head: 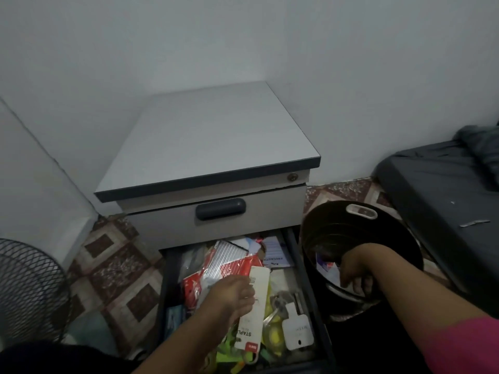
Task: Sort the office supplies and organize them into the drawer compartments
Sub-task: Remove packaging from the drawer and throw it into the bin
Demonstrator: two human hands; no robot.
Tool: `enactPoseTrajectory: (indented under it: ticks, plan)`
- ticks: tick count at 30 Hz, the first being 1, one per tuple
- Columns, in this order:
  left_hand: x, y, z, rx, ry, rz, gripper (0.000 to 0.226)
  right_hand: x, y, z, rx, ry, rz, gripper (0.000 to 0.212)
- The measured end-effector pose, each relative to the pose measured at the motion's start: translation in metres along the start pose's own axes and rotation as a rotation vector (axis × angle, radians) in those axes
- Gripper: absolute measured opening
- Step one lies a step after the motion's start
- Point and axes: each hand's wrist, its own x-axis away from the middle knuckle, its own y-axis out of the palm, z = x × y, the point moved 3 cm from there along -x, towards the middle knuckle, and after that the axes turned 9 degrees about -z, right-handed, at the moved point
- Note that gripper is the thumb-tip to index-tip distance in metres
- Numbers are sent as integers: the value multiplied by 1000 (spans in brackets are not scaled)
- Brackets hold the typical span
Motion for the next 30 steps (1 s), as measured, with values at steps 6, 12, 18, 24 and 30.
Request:
enactPoseTrajectory:
  ticks: [6, 12, 18, 24, 30]
  plan:
    - [10, -55, -14, -329, 132, 153, 14, 14, 23, -64, 78, -235, 549, 32]
    - [-11, -85, -15, -957, 234, 428, 29, 4, 74, -105, 276, -436, 575, 28]
    - [-13, -78, -31, -1071, 62, 374, 50, -12, 98, -114, 420, -343, 525, 53]
    - [-16, -67, -42, -1099, -9, 384, 85, -15, 97, -114, 368, -345, 566, 82]
    - [-20, -63, -47, -1161, -9, 454, 98, -13, 102, -117, 396, -333, 574, 94]
